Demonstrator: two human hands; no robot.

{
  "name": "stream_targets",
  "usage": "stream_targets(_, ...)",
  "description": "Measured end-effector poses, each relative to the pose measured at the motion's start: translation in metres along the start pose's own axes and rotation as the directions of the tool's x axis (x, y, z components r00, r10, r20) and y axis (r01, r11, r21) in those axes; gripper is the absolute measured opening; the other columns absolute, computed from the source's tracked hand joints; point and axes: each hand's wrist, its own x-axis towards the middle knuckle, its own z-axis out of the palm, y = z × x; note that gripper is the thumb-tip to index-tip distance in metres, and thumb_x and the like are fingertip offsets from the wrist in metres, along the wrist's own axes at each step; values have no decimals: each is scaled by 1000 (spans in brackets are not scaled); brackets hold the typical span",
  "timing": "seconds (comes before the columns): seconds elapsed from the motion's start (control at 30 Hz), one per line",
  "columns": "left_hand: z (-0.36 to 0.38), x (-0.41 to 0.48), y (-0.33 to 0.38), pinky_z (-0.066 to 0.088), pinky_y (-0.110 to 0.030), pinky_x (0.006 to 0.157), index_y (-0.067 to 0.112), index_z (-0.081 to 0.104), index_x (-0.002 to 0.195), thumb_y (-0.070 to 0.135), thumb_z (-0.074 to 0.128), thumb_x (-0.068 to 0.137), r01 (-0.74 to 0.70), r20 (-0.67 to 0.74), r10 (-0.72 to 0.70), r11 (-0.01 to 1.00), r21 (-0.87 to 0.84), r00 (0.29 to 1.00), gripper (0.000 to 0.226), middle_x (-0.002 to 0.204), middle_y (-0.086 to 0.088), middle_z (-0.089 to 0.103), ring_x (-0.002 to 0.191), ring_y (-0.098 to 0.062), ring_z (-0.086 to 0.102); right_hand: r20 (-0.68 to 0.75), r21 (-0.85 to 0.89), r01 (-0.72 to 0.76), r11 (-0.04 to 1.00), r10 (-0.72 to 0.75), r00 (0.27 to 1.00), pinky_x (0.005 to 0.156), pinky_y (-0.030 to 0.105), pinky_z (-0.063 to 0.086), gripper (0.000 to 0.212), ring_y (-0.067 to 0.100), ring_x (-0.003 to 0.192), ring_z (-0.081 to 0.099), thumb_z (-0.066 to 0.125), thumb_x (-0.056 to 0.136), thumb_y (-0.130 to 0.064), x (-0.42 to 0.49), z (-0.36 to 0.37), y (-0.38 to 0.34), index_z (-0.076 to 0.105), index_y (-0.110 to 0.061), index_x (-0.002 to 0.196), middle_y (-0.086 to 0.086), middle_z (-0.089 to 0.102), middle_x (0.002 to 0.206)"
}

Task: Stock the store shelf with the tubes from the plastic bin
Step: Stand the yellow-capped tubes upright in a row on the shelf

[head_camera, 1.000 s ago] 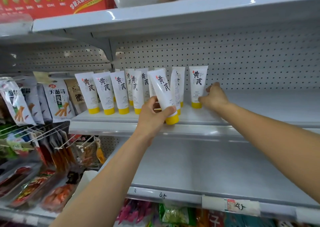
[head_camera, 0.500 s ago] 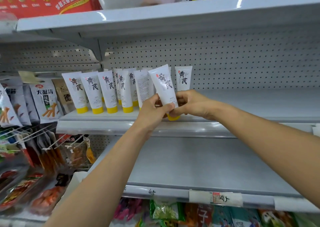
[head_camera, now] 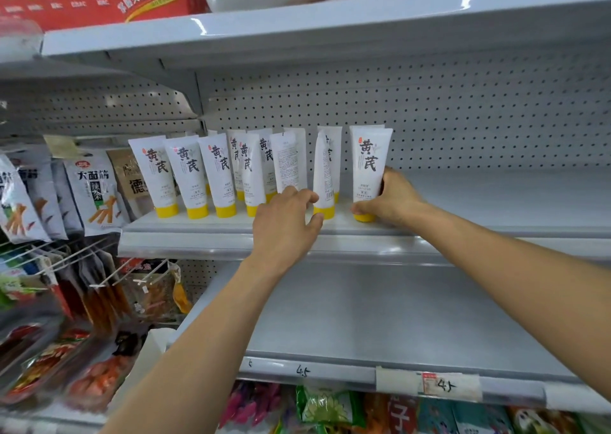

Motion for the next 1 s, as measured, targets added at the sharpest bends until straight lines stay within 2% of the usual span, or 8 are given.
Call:
stream_targets(0.13, 0, 6, -9, 44, -39, 87, 29, 58, 120, 40, 53, 92, -29, 14, 29, 999, 45, 999, 30, 111, 5, 59, 104, -19, 57, -31, -52, -4, 999, 3, 1000, 83, 35, 51, 66, 19, 100, 61, 88, 59, -22, 4, 6, 1, 53, -17, 115, 0, 64, 112)
stream_targets(0.23, 2, 9, -15, 44, -38, 86, 29, 59, 119, 40, 52, 92, -46, 29, 45, 998, 41, 999, 30, 110, 5, 60, 104, -19, 57, -38, -60, -8, 998, 6, 999, 80, 30, 47, 67, 18, 99, 58, 86, 62, -19, 7, 9, -1, 51, -16, 118, 0, 62, 114)
stream_targets(0.43, 5, 12, -21, 43, -39, 87, 29, 59, 118, 40, 53, 92, -72, 48, 70, 997, 24, 996, 30, 110, 5, 60, 104, -19, 57, -43, -94, -30, 995, 26, 999, 79, 30, 47, 70, 19, 103, 59, 86, 62, -24, 8, 11, 0, 50, -16, 122, 0, 62, 117)
stream_targets(0.57, 1, 6, -20, 44, -41, 88, 27, 60, 118, 39, 53, 91, -67, 37, 68, 998, -13, 997, 30, 109, 4, 60, 104, -19, 57, -45, -138, -63, 988, 57, 997, 83, 35, 52, 69, 17, 98, 62, 83, 59, -38, -2, 8, -4, 52, -17, 117, -2, 64, 110)
stream_targets(0.7, -9, -11, -15, 45, -41, 89, 26, 60, 117, 37, 56, 90, -68, 24, 69, 997, -40, 997, 29, 108, 3, 60, 104, -19, 56, -124, -162, -83, 983, 63, 990, 83, 31, 44, 60, 16, 99, 53, 73, 80, -34, -28, -1, -8, 44, -10, 126, -3, 52, 113)
stream_targets(0.83, -21, -39, -4, 46, -37, 84, 26, 60, 117, 34, 56, 91, -61, 45, 65, 994, -90, 997, 28, 106, 5, 60, 100, -17, 57, -175, -305, -6, 952, -50, 983, 86, 37, 46, 44, 20, 101, 54, 65, 85, -33, -71, -12, -15, 46, -15, 121, 1, 56, 111)
stream_targets(0.93, -26, -69, 2, 47, -32, 79, 29, 60, 117, 35, 54, 91, -1, 84, 12, 992, -128, 996, 26, 104, 9, 59, 96, -13, 58, -119, -467, 114, 877, -190, 975, 89, 38, 45, 33, 20, 103, 55, 61, 88, -26, -107, -13, -19, 52, -17, 118, 0, 60, 113)
stream_targets(1.0, -27, -91, 2, 50, -34, 80, 30, 60, 117, 36, 54, 91, 24, 118, -7, 990, -141, 993, 27, 102, 11, 60, 95, -13, 59, -56, -522, 188, 832, -253, 966, 88, 38, 45, 29, 21, 103, 55, 60, 88, -24, -131, -7, -21, 54, -17, 115, 0, 61, 113)
